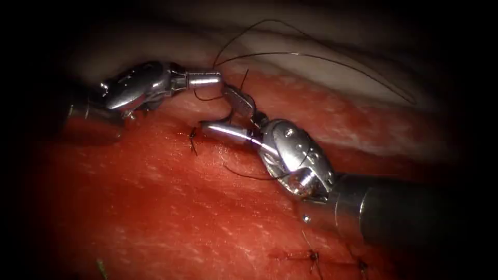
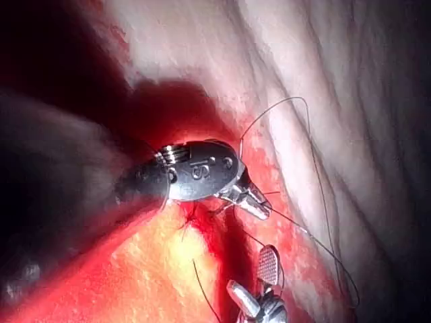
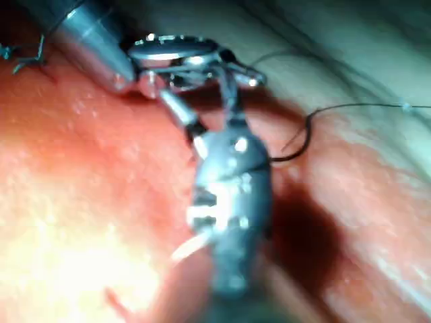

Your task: Wound Closure

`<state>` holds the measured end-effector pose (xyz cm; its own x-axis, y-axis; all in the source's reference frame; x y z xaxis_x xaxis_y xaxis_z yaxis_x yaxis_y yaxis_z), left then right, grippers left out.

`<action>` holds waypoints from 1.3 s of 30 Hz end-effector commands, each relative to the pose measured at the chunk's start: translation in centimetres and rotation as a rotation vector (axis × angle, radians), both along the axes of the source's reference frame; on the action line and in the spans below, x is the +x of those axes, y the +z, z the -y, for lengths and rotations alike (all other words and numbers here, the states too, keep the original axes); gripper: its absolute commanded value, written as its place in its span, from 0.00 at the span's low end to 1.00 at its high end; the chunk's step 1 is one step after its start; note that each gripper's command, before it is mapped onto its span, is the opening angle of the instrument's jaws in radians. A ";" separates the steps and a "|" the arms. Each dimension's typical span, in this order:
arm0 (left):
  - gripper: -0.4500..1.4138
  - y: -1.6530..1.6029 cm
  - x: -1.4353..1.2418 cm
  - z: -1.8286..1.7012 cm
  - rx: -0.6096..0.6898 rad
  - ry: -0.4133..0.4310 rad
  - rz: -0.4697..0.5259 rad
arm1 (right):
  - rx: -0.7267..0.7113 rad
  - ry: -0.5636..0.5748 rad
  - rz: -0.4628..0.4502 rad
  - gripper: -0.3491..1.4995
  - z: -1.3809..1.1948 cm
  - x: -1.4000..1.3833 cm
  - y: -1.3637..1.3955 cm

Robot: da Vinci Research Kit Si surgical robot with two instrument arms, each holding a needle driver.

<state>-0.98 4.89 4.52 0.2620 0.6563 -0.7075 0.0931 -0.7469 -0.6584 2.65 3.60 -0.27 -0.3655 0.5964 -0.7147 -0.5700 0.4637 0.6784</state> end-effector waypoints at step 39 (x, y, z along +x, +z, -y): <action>0.05 -0.54 -0.06 0.84 -0.027 0.057 0.048 | 0.515 0.117 0.138 0.63 -0.28 0.18 0.76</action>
